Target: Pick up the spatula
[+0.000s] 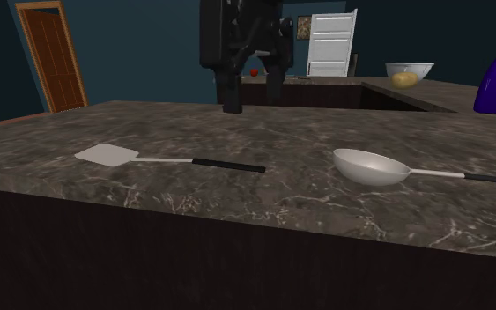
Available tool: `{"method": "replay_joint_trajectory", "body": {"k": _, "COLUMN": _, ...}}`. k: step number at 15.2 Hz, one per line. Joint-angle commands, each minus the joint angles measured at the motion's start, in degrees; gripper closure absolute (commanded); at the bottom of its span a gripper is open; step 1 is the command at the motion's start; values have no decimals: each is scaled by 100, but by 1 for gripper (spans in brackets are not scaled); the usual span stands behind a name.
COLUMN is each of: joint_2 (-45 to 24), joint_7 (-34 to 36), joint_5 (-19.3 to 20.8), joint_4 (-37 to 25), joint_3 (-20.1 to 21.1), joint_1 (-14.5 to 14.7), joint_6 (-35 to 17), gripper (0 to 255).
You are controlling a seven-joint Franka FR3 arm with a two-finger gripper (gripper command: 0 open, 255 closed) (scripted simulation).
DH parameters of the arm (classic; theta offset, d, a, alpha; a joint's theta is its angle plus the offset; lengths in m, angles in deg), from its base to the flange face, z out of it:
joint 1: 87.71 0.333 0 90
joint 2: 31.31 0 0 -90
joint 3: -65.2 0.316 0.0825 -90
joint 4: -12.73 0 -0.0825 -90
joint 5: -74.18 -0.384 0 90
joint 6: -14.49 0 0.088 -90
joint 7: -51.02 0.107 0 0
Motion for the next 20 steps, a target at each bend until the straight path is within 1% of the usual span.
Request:
{"method": "replay_joint_trajectory", "body": {"k": 1, "joint_2": -410, "joint_7": -260, "joint_5": 95, "joint_4": -335, "joint_3": 73, "joint_1": 77, "joint_6": -62, "gripper": 0}}
{"method": "replay_joint_trajectory", "body": {"k": 10, "joint_2": -2181, "joint_7": -1136, "joint_5": 642, "joint_4": -2190, "joint_3": 467, "joint_1": 534, "joint_6": 94, "gripper": 0}}
{"method": "replay_joint_trajectory", "body": {"k": 17, "joint_2": -2251, "joint_7": -1105, "joint_5": 665, "joint_4": -1747, "joint_3": 456, "joint_1": 528, "joint_6": -417, "gripper": 0}}
{"method": "replay_joint_trajectory", "body": {"k": 19, "joint_2": -2259, "joint_7": -1102, "joint_5": 668, "joint_4": -1713, "joint_3": 455, "joint_1": 527, "joint_6": -458, "gripper": 0}}
{"method": "replay_joint_trajectory", "body": {"k": 20, "joint_2": -2258, "joint_7": -1101, "joint_5": 668, "joint_4": -1715, "joint_3": 455, "joint_1": 528, "joint_6": -455, "gripper": 255}}
